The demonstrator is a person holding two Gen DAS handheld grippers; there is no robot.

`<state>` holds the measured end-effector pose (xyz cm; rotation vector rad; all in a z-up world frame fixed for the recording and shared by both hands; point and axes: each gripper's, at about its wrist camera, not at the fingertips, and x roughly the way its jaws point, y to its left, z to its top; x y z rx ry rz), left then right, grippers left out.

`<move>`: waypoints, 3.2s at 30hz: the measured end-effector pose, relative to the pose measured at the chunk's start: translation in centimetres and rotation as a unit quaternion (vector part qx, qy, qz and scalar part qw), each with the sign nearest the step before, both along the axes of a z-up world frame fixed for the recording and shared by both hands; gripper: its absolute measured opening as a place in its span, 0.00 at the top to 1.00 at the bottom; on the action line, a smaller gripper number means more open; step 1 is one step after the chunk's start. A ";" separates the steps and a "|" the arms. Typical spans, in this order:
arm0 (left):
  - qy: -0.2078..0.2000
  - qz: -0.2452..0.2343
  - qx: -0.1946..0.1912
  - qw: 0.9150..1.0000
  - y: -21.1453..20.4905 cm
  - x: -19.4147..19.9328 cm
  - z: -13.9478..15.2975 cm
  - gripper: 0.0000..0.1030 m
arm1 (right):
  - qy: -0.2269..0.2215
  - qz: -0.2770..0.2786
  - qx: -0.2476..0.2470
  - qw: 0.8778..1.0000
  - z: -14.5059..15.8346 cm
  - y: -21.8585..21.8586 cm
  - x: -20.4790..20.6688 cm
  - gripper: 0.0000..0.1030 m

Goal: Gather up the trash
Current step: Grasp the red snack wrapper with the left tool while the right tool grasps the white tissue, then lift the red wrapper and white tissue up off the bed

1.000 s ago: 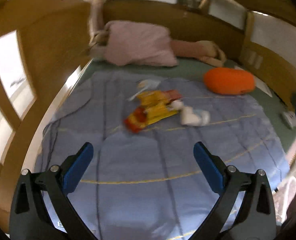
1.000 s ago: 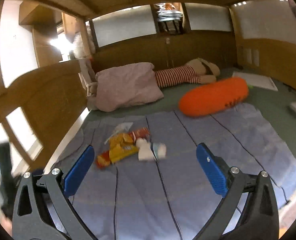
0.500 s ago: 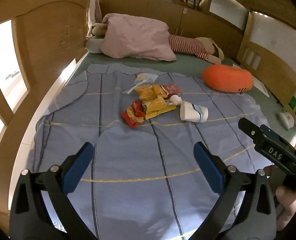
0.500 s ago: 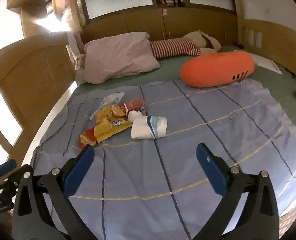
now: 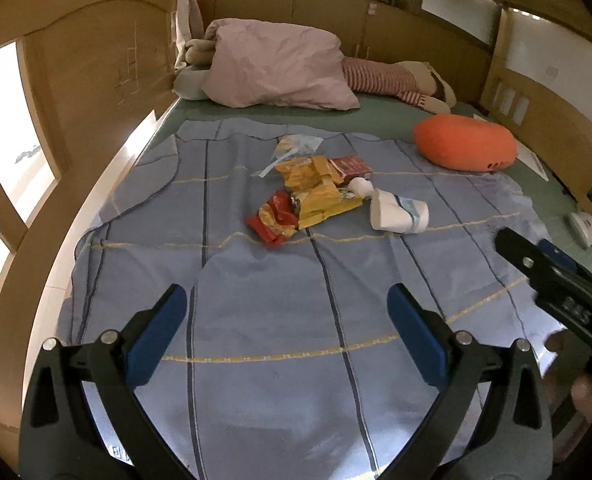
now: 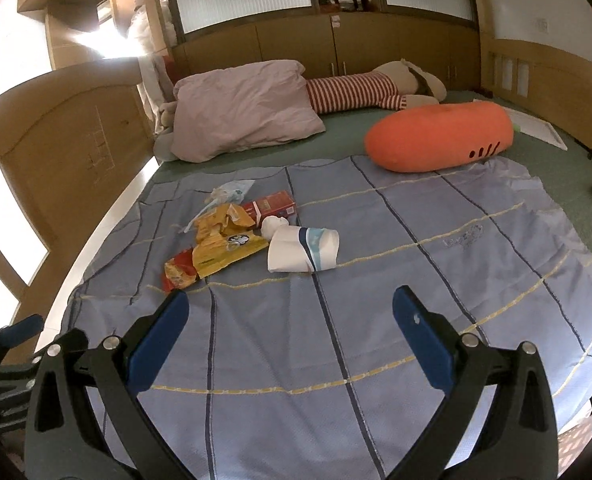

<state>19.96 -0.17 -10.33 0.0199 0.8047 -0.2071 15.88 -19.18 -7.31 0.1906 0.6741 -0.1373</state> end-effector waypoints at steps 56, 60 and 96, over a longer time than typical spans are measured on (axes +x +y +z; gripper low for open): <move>-0.032 -0.035 -0.016 0.999 1.2 -5.1 2.1 0.85 | 0.003 0.070 0.043 0.997 2.5 0.1 -4.5 0.74; -0.025 -0.066 0.003 0.998 -1.7 -9.6 0.8 0.85 | 0.010 0.091 0.026 0.995 2.0 1.1 -6.3 0.74; -0.005 -0.060 -0.005 0.998 -2.4 -10.5 -0.3 0.85 | 0.024 0.103 0.003 0.994 1.5 2.2 -7.7 0.74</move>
